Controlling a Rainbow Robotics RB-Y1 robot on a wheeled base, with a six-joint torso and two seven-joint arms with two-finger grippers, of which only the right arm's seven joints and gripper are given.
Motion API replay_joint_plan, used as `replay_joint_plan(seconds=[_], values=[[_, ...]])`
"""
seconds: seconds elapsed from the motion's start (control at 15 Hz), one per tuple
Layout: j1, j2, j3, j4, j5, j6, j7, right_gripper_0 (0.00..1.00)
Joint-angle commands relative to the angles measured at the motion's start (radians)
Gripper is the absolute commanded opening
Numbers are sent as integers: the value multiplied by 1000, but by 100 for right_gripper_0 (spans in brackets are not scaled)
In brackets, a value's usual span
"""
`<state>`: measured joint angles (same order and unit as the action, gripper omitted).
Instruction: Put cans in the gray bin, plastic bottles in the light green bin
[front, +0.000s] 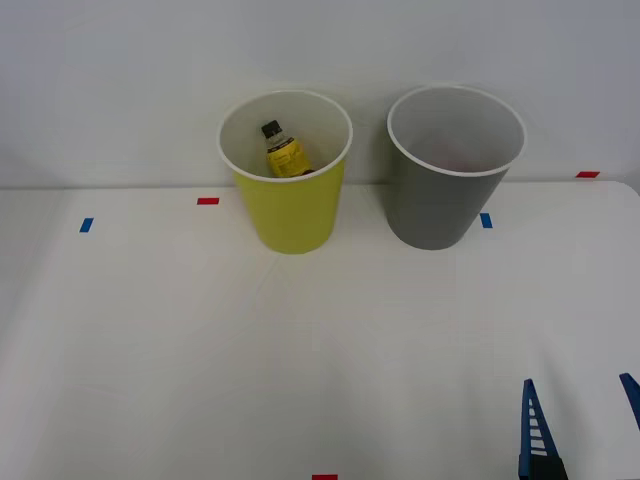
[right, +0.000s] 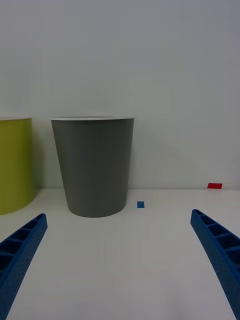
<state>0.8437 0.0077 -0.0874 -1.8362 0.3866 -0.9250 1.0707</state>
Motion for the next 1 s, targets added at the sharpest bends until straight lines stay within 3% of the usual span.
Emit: replay_joint_plan(seconds=[0.07, 1.0], values=[[0, 0, 0, 0, 0, 0, 0, 100], [0, 0, 0, 0, 0, 0, 0, 100]])
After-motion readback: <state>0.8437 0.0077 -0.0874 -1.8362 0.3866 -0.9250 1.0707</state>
